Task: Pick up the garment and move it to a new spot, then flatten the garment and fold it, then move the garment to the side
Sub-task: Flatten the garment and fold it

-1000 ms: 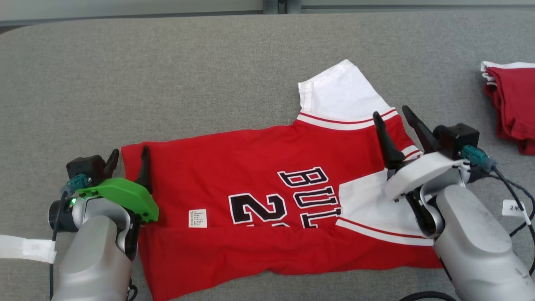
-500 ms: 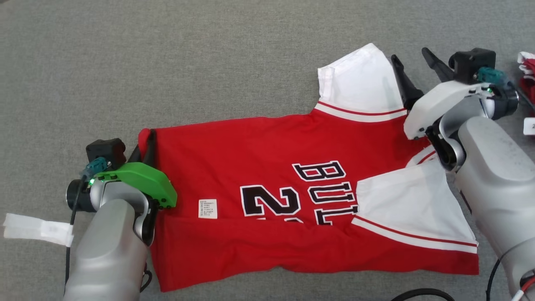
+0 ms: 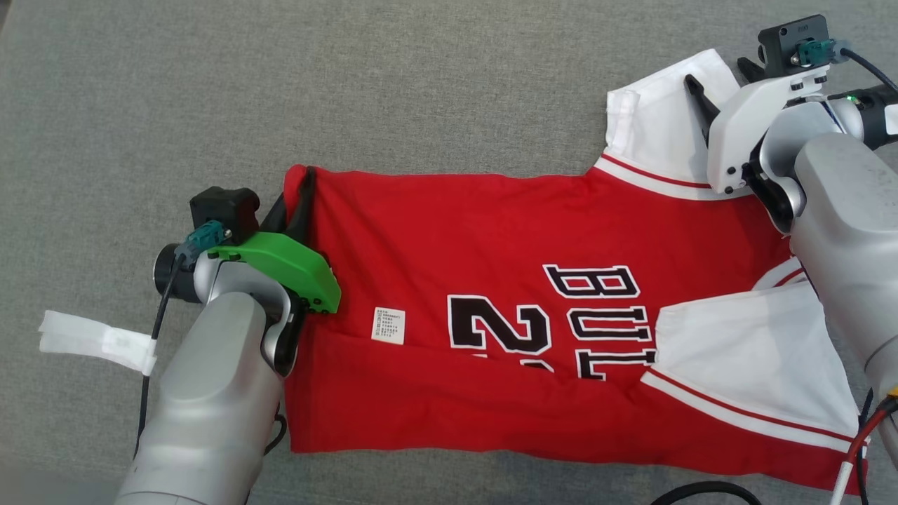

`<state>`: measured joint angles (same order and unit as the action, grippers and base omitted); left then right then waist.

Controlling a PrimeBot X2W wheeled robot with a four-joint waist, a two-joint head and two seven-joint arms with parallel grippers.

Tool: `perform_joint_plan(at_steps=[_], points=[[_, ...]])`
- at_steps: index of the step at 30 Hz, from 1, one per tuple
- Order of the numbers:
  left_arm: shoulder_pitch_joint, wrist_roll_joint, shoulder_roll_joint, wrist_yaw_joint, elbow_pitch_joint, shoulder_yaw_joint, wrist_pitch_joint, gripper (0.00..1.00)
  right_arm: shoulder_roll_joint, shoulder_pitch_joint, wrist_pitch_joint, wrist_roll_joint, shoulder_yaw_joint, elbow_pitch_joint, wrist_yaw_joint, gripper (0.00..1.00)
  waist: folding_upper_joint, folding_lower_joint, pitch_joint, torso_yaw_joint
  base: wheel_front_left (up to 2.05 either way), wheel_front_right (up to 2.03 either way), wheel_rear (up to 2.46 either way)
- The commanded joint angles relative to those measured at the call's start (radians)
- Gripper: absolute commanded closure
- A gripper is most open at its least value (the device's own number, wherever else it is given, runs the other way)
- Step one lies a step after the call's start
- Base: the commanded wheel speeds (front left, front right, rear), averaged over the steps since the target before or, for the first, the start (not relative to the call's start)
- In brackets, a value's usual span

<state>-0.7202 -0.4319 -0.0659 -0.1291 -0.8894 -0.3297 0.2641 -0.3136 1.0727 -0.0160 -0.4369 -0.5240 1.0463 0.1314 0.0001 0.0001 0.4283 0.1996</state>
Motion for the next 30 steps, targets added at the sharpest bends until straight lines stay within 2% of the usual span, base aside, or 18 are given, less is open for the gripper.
perform_joint_plan(at_steps=[1,3,4,5,6,7,11,18,25,30], points=[[-0.026,-0.007,0.003,-0.002,0.002,-0.008,0.0,1.0,0.005,0.021,-0.003,-0.004,-0.006,0.025,-0.002,0.0,-0.0001,-0.0001,0.027,0.025,0.0,0.0,0.0],[-0.032,-0.013,0.004,-0.002,0.002,-0.013,0.0,1.0,0.013,0.028,-0.008,-0.014,-0.015,0.049,-0.002,0.0,-0.0001,-0.0001,0.034,0.028,0.0,0.0,0.0],[-0.034,-0.015,0.004,-0.002,0.002,-0.015,0.0,1.0,0.016,0.028,-0.012,-0.018,-0.022,0.058,-0.002,0.59,-0.0001,-0.0001,0.036,0.029,0.0,0.0,0.0],[-0.037,-0.014,0.004,-0.002,0.0,-0.018,-0.001,1.0,0.019,0.029,-0.014,-0.019,-0.033,0.065,-0.001,0.92,-0.0001,-0.0001,0.038,0.029,0.0,0.0,0.0],[-0.04,-0.014,0.003,-0.002,-0.002,-0.019,0.0,1.0,0.017,0.033,-0.009,-0.021,-0.039,0.07,-0.001,0.92,-0.0001,-0.0001,0.04,0.028,0.0,0.0,0.0],[-0.044,-0.015,0.003,-0.002,-0.004,-0.02,-0.001,1.0,0.013,0.038,-0.002,-0.024,-0.044,0.075,-0.001,1.0,-0.0001,-0.0001,0.042,0.026,0.0,0.0,0.0],[-0.062,-0.006,-0.005,-0.002,0.002,-0.017,0.0,1.0,-0.016,0.068,0.06,-0.026,-0.044,0.091,-0.002,1.0,-0.0001,-0.0001,0.045,0.018,0.0,0.0,0.0],[-0.104,0.007,-0.017,-0.002,0.003,-0.019,0.0,1.0,-0.025,0.12,0.181,-0.007,-0.013,0.148,-0.002,1.0,-0.0001,-0.0001,0.041,-0.005,0.0,0.0,0.0],[-0.121,0.01,-0.05,-0.002,0.007,-0.044,0.0,1.0,0.007,0.108,0.259,-0.008,0.016,0.191,-0.002,1.0,-0.0001,-0.0001,0.013,-0.042,0.0,0.0,0.0],[-0.051,-0.02,-0.071,-0.002,0.036,-0.052,0.0,1.0,0.04,0.042,0.279,-0.046,0.018,0.116,-0.002,1.0,-0.0001,-0.0001,-0.04,-0.066,0.0,0.0,0.0]])
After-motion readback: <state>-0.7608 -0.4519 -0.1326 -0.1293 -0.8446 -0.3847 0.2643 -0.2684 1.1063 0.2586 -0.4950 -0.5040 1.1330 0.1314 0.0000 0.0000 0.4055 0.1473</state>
